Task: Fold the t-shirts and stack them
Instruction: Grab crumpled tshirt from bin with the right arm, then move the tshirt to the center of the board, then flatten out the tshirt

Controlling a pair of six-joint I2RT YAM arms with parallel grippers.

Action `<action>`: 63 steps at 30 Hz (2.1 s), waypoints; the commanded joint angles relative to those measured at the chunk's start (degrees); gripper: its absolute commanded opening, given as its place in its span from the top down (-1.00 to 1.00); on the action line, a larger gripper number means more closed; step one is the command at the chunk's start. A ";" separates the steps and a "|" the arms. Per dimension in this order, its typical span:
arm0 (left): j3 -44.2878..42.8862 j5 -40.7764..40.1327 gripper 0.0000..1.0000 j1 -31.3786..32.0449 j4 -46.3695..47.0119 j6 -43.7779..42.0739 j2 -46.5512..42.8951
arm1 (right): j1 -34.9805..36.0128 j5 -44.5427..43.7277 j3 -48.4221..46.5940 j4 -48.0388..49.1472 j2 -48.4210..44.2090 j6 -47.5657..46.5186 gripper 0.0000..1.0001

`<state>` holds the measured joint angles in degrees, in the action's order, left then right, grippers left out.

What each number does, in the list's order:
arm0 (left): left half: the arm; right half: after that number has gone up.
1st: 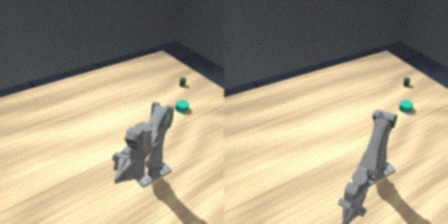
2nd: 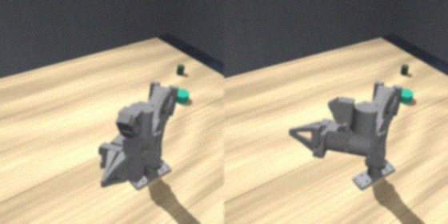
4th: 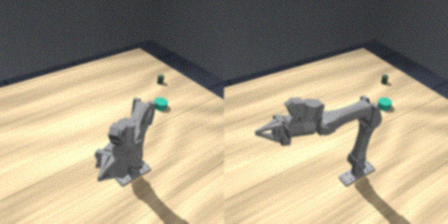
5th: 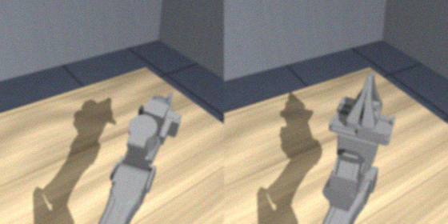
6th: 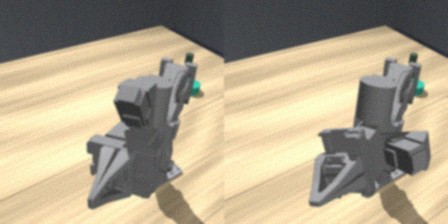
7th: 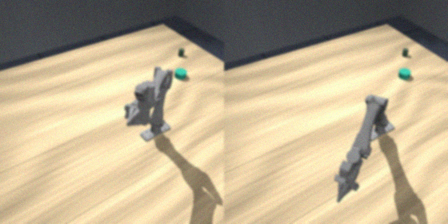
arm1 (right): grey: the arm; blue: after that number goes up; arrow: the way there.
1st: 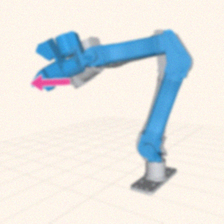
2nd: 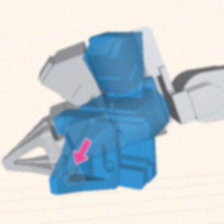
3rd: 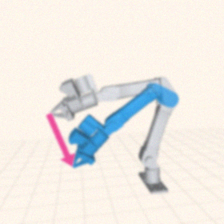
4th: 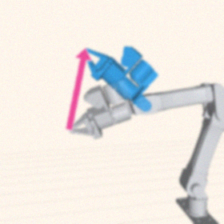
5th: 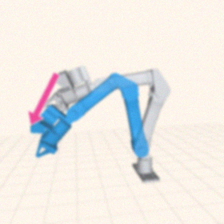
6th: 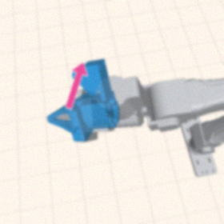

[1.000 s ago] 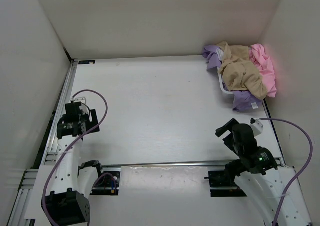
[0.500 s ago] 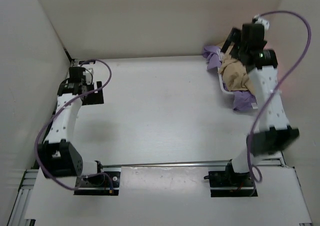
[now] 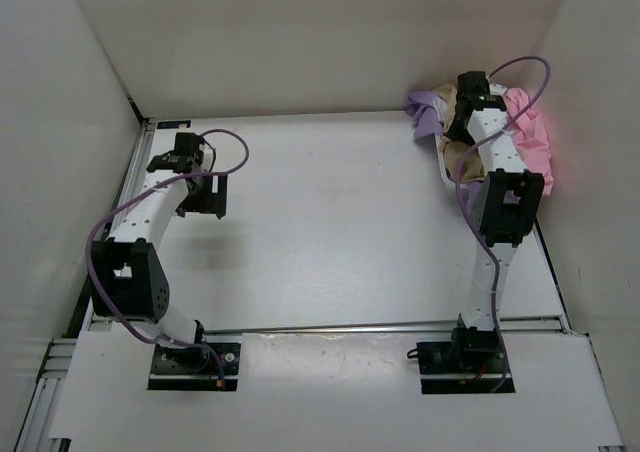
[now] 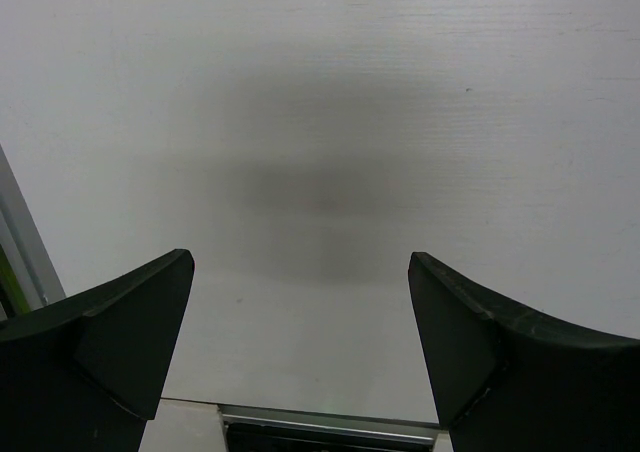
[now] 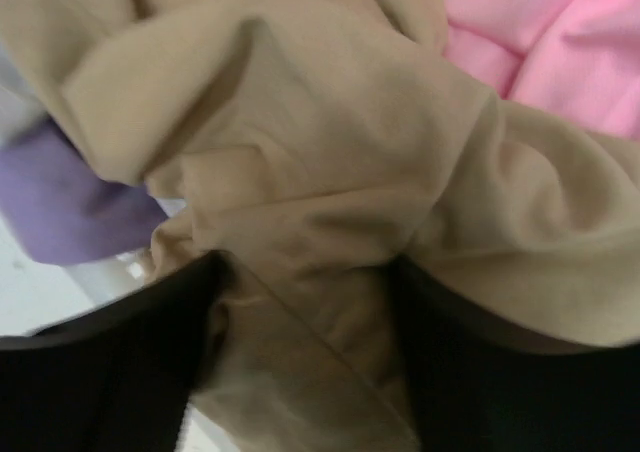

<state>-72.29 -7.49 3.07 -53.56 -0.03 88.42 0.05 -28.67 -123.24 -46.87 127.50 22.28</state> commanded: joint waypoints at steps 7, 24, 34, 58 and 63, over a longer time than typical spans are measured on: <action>-0.93 -1.30 -1.00 0.01 0.65 0.03 -1.94 | 3.10 -17.98 7.04 -1.13 -17.45 0.93 0.96; 1.72 -9.56 -1.00 -1.04 5.22 0.03 -12.48 | 33.61 21.53 13.01 23.66 -47.79 -13.96 0.99; -4.07 -12.55 -1.00 -2.10 5.22 0.03 -8.62 | 32.03 15.22 18.93 15.78 -30.70 12.49 0.29; -2.32 -15.19 -1.00 8.54 7.68 0.03 18.62 | 23.76 26.56 36.05 6.61 -18.53 10.85 -0.89; 1.53 -4.49 -0.71 8.53 7.15 0.03 16.61 | 23.76 28.75 32.46 10.40 -15.27 10.33 -0.53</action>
<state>-72.38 -18.31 11.35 -46.37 0.03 107.94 24.01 -2.52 -87.53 -40.47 111.26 33.65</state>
